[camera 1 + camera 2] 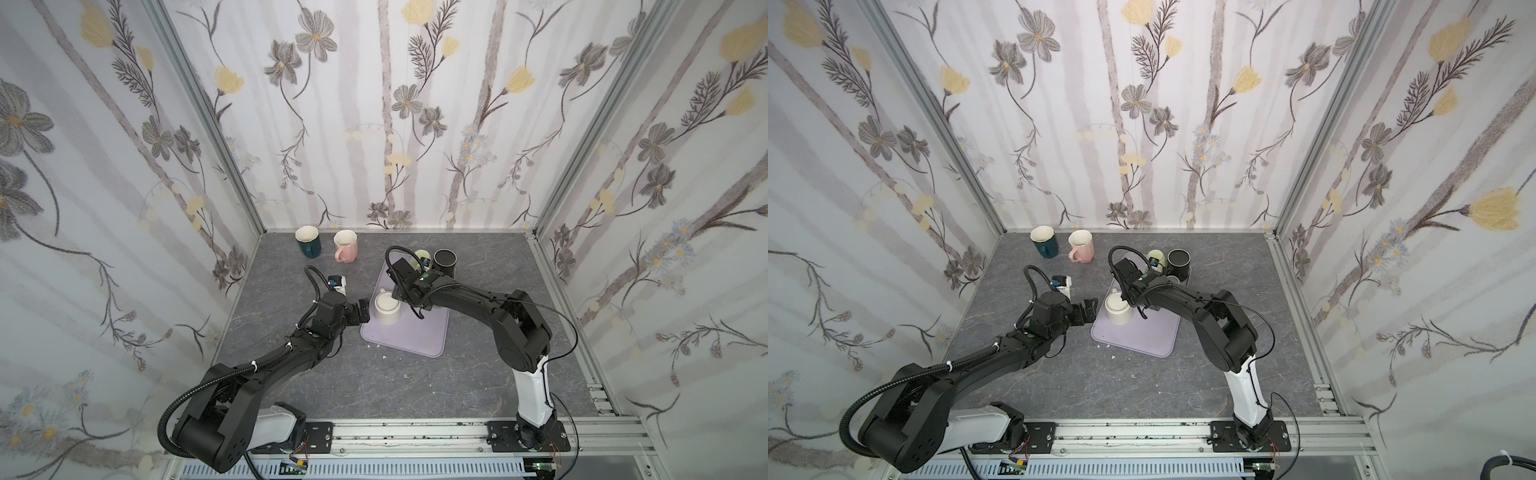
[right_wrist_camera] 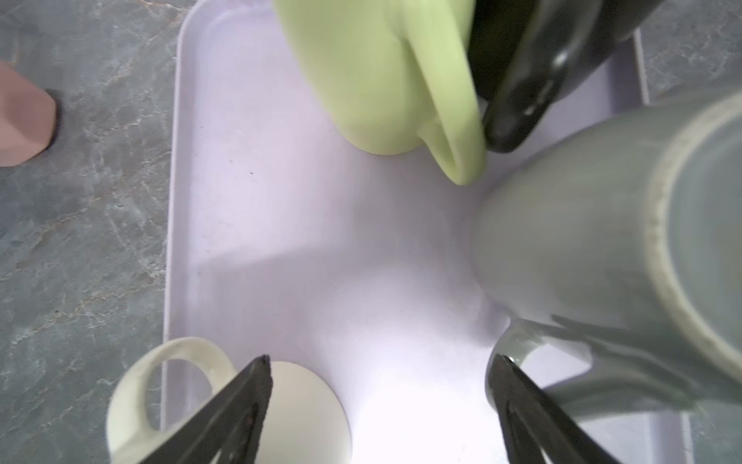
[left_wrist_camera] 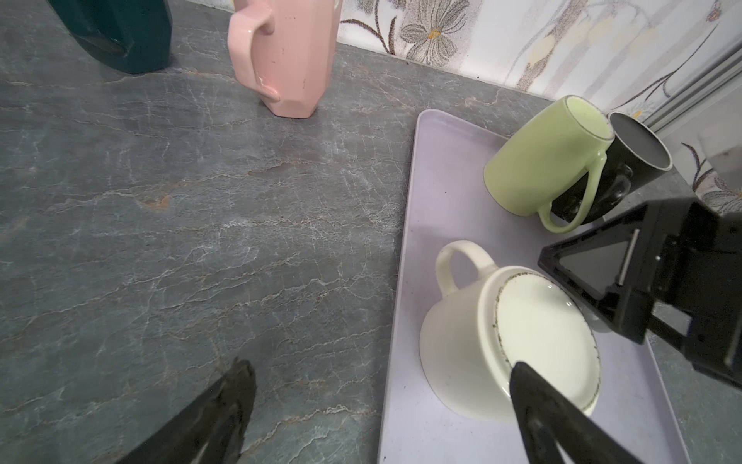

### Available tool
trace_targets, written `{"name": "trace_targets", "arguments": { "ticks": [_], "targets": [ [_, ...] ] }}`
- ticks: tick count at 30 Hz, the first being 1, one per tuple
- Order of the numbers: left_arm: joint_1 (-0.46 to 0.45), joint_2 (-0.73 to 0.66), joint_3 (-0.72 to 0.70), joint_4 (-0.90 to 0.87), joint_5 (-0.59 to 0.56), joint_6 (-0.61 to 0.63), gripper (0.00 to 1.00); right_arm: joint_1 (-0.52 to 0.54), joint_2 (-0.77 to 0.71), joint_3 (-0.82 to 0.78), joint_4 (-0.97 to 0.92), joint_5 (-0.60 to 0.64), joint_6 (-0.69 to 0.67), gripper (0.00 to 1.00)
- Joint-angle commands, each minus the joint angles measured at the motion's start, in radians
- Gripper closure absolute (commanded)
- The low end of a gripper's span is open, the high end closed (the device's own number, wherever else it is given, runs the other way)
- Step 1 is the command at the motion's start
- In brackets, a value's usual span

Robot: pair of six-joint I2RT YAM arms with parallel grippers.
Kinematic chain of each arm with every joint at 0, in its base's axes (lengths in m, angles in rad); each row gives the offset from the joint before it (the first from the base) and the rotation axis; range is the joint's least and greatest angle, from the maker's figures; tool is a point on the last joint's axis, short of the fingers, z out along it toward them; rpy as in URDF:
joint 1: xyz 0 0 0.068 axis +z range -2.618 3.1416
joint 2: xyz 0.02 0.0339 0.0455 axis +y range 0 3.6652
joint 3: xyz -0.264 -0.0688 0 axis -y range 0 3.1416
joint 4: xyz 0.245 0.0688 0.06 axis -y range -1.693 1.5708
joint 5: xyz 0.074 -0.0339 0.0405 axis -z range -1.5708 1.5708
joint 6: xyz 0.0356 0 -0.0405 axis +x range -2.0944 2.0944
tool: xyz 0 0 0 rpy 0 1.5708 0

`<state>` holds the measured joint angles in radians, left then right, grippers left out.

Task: Turn the mug right side up
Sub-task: Rotate the mug on the tray, then pick up the mug from the tray.

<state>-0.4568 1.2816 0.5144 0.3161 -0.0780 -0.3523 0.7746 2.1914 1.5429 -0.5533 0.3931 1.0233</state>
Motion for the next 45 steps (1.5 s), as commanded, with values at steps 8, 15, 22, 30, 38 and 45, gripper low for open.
{"name": "trace_targets", "arguments": {
  "ticks": [8, 15, 22, 30, 38, 45],
  "targets": [
    [0.0, -0.002, 0.009, 0.01, 0.001, -0.011, 0.0, 0.011, -0.146, -0.156, 0.012, 0.045, 0.066, 0.17],
    [0.0, 0.001, 0.01, 0.009, 0.006, -0.014, 0.0, 0.086, -0.2, -0.097, -0.086, 0.131, -0.007, 0.18],
    [0.0, -0.007, 0.007, 0.01, 0.006, -0.019, 0.0, 0.102, -0.281, -0.162, -0.116, 0.17, -0.002, 0.18],
    [0.0, 0.011, 0.003, 0.024, 0.004, -0.04, 0.0, 0.097, -0.359, -0.314, -0.007, 0.093, 0.012, 0.18],
    [0.0, 0.007, 0.004, 0.018, -0.006, -0.04, 0.0, 0.069, -0.362, -0.372, 0.018, 0.038, 0.006, 0.21],
    [0.0, 0.001, 0.003, 0.015, -0.011, -0.039, 0.0, 0.061, -0.351, -0.385, 0.03, 0.012, -0.019, 0.23]
  ]
}}
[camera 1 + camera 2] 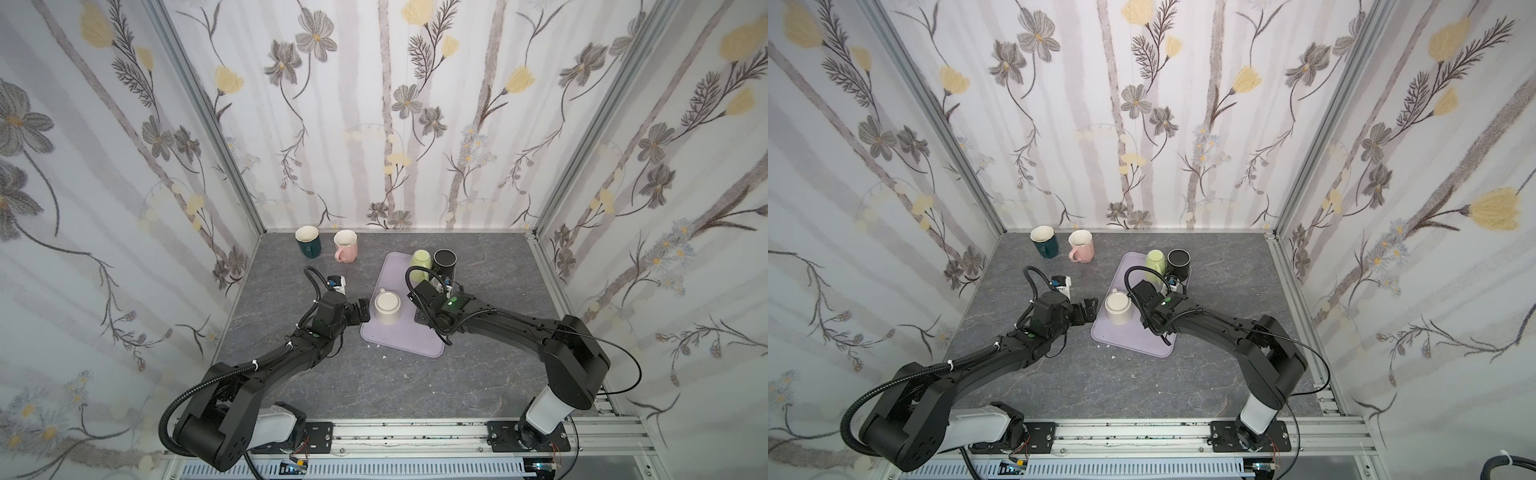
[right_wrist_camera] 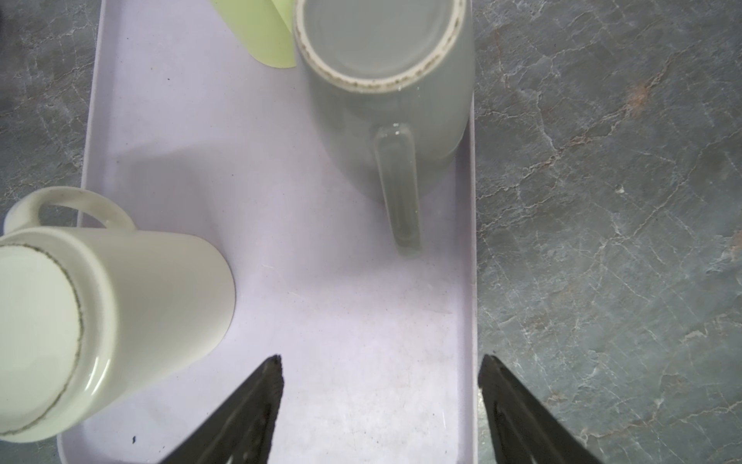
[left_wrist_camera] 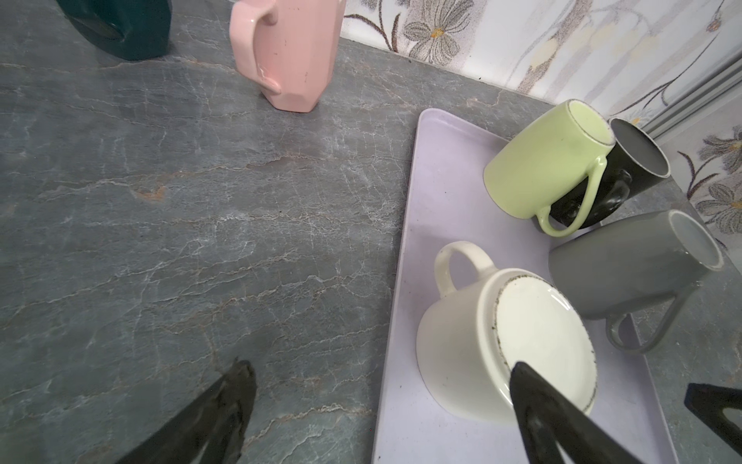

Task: Turn the mug right side up
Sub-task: Pick up the mug from the tray.

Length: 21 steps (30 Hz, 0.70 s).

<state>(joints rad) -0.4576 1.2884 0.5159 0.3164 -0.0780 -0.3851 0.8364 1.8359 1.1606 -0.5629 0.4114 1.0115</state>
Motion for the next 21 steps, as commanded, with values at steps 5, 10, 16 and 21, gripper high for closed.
{"name": "trace_targets", "arguments": {
  "ticks": [5, 10, 16, 21],
  "targets": [
    [0.0, -0.008, 0.001, 0.015, -0.011, -0.011, 0.0, -0.057, 0.016, -0.012, 0.047, -0.017, -0.011, 0.31],
    [0.0, -0.01, 0.001, 0.013, -0.012, -0.009, 0.0, -0.086, 0.036, 0.002, 0.06, -0.029, -0.042, 0.37],
    [0.0, -0.014, 0.0, 0.01, -0.017, -0.006, 0.0, -0.117, 0.058, 0.032, 0.061, -0.025, -0.073, 0.46],
    [0.0, -0.015, -0.001, 0.01, -0.017, -0.006, 0.0, -0.137, 0.078, 0.05, 0.065, -0.027, -0.091, 0.5]
  ]
}}
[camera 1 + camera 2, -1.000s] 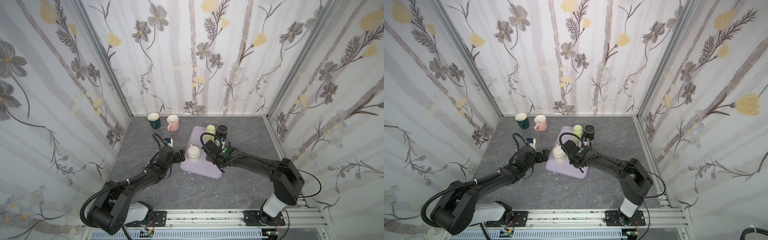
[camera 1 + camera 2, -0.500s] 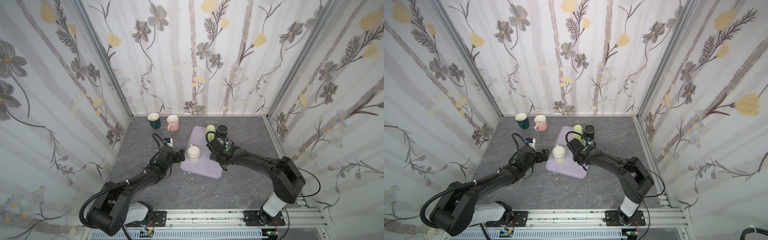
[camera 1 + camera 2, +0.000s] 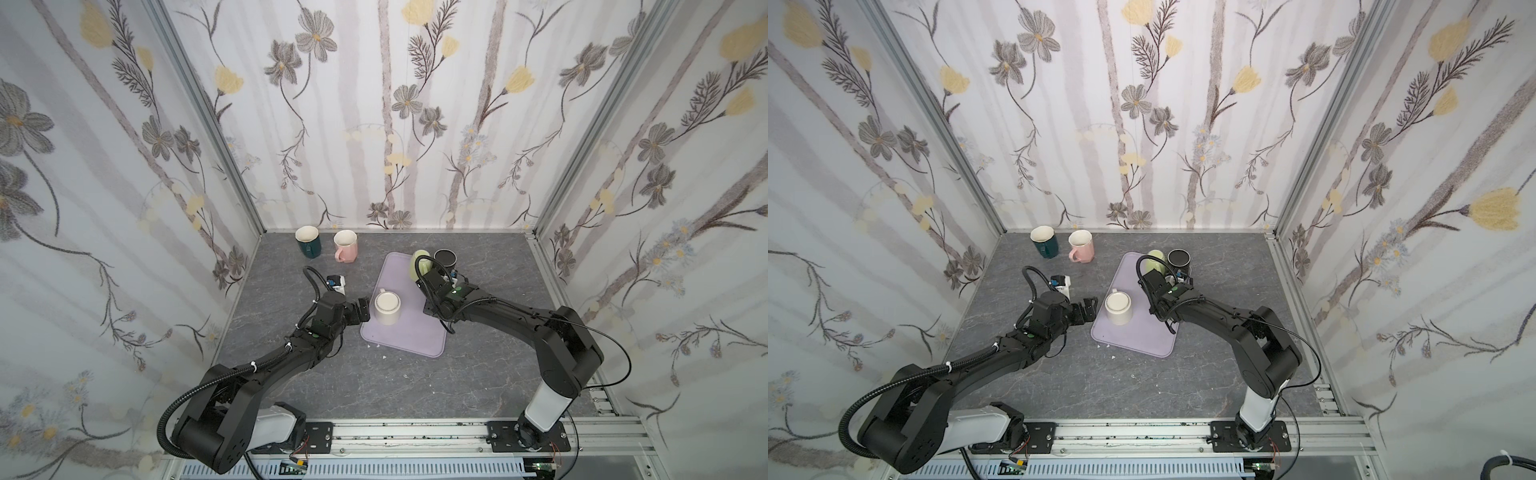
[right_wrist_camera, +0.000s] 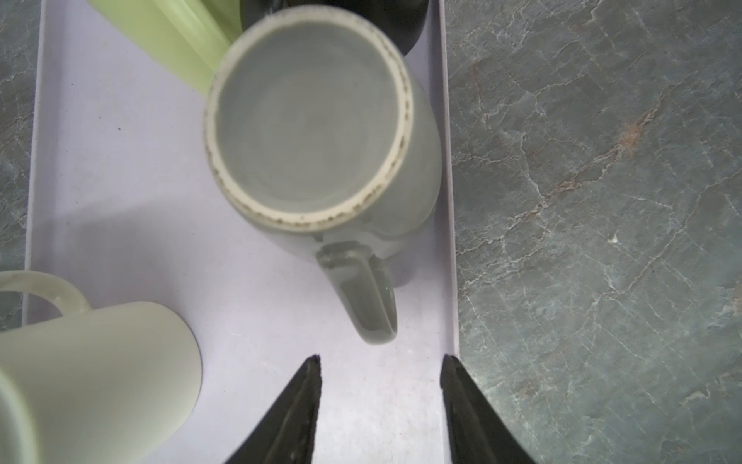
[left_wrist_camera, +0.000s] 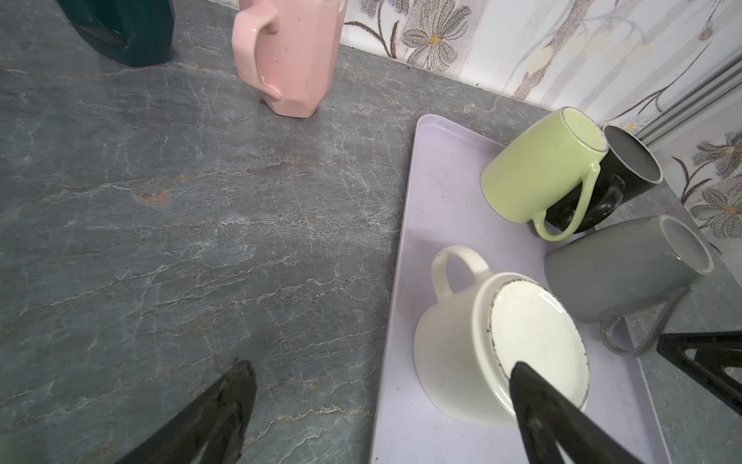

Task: Turn the mug right side up
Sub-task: Pick up the mug from the tray.

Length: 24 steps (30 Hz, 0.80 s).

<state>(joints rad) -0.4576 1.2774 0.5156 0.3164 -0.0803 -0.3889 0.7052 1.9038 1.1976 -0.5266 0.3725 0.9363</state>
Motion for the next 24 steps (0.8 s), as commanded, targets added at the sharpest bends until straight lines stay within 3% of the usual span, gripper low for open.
{"name": "trace_targets", "arguments": {
  "ticks": [1, 7, 24],
  "targets": [
    [0.0, -0.002, 0.0, 0.011, -0.015, -0.002, 0.0, -0.01, 0.016, 0.014, 0.031, 0.011, -0.019, 0.51],
    [0.0, 0.009, 0.004, 0.011, -0.013, -0.004, 0.0, -0.03, 0.047, 0.045, 0.041, 0.003, -0.027, 0.52],
    [-0.001, -0.013, 0.005, -0.004, -0.027, 0.005, 0.0, -0.068, 0.13, 0.139, 0.016, -0.028, -0.079, 0.74]
  ]
}}
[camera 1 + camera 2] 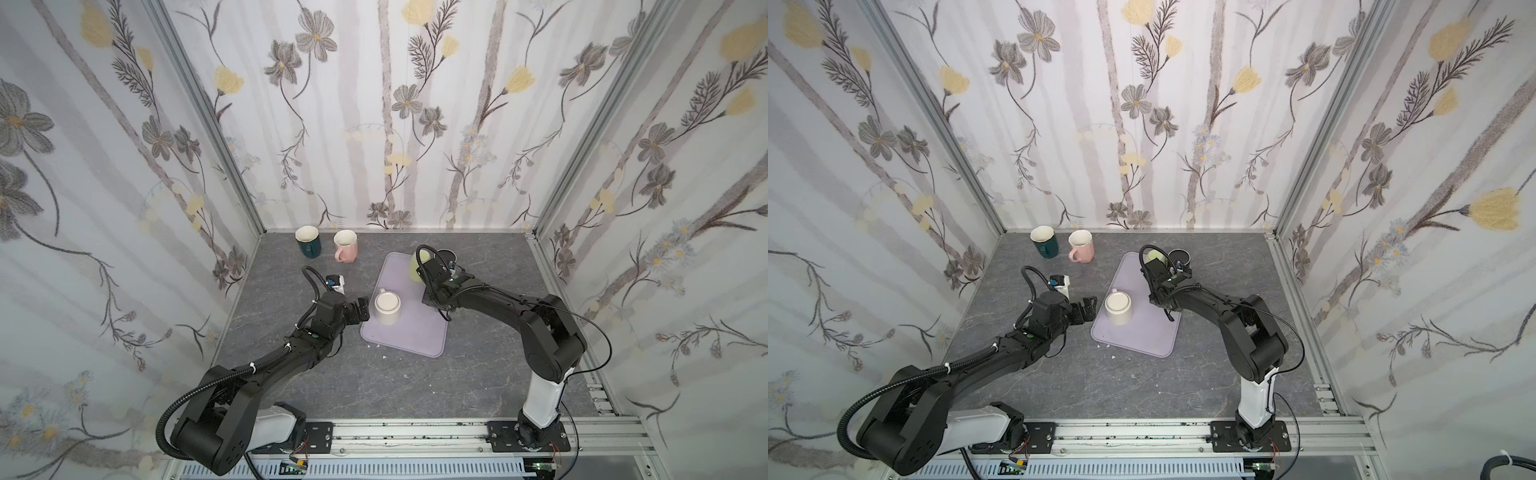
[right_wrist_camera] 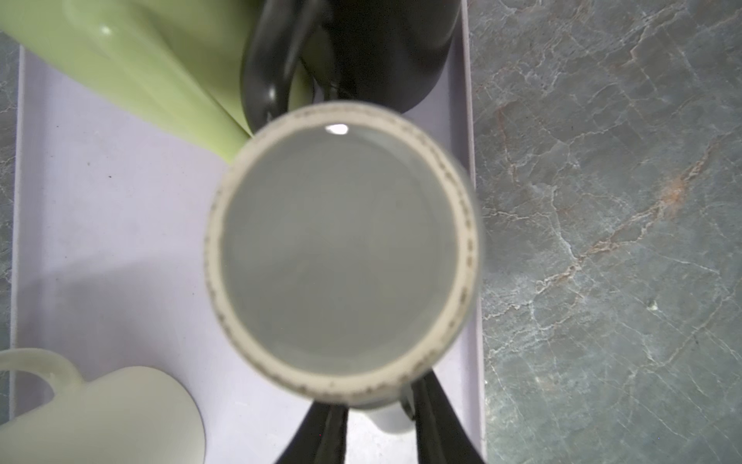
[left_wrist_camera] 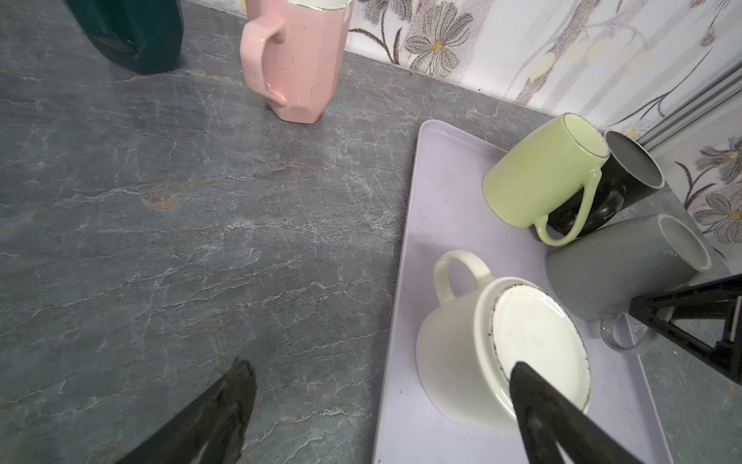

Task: Turn the mug right side up
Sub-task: Pick up the mug from the tray.

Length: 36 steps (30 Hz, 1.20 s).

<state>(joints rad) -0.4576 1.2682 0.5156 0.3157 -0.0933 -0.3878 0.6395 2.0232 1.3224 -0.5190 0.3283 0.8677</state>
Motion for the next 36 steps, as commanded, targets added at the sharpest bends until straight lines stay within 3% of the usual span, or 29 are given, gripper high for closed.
{"name": "trace_targets", "arguments": {
  "ticks": [1, 19, 36],
  "targets": [
    [0.0, -0.003, 0.005, -0.004, -0.014, 0.004, 0.0, -0.005, 0.014, 0.019, 0.005, 0.014, -0.01, 0.74],
    [0.0, -0.001, 0.005, -0.001, -0.007, -0.001, 0.0, -0.008, 0.028, 0.025, -0.022, 0.0, -0.021, 0.91],
    [0.001, 0.003, 0.008, 0.0, -0.003, -0.003, 0.0, -0.007, -0.068, -0.063, 0.013, -0.041, -0.016, 0.95]
  ]
}}
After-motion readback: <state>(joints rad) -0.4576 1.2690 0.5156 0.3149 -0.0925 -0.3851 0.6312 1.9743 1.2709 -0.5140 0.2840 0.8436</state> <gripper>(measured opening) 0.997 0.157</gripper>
